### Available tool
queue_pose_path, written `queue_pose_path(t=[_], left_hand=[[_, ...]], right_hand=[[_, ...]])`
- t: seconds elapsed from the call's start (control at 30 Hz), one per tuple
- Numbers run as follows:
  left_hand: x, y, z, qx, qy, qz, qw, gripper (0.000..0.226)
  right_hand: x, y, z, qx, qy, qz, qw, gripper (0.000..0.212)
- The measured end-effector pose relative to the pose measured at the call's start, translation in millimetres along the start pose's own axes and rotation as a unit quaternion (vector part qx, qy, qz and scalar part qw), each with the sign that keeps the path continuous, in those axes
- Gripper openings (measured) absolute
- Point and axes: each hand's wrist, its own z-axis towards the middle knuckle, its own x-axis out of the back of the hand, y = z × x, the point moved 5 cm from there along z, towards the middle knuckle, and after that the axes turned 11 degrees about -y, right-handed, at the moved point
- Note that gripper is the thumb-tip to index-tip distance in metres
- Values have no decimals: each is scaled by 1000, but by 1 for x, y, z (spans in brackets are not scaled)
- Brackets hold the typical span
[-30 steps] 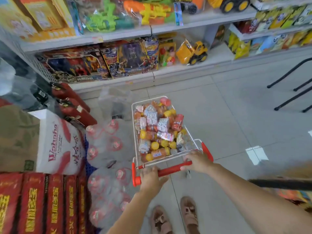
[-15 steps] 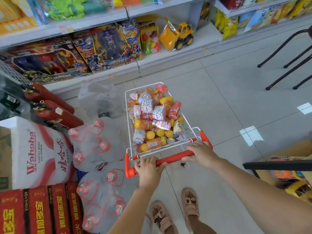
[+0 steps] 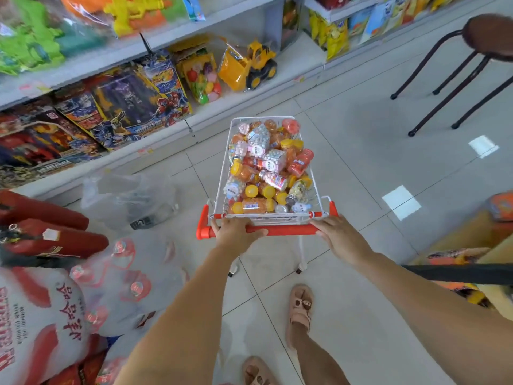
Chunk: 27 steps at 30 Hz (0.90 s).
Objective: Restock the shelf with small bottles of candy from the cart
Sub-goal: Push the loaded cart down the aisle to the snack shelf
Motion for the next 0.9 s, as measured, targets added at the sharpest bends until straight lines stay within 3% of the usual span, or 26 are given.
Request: queue_pose_path(t=[0.17, 0.27, 0.57, 0.9], left_hand=[[28, 67, 70, -9, -52, 30, 998, 53], [56, 102, 114, -28, -56, 25, 998, 40], [120, 204, 209, -74, -43, 84, 993, 40], [190, 301, 325, -102, -99, 129, 981, 55]], right_hand=[[53, 66, 34, -64, -47, -6, 997, 38], [77, 102, 61, -98, -85, 0, 992, 38], [135, 205, 122, -160, -98, 49, 981, 38], [213, 296, 195, -248, -95, 118, 957, 37]])
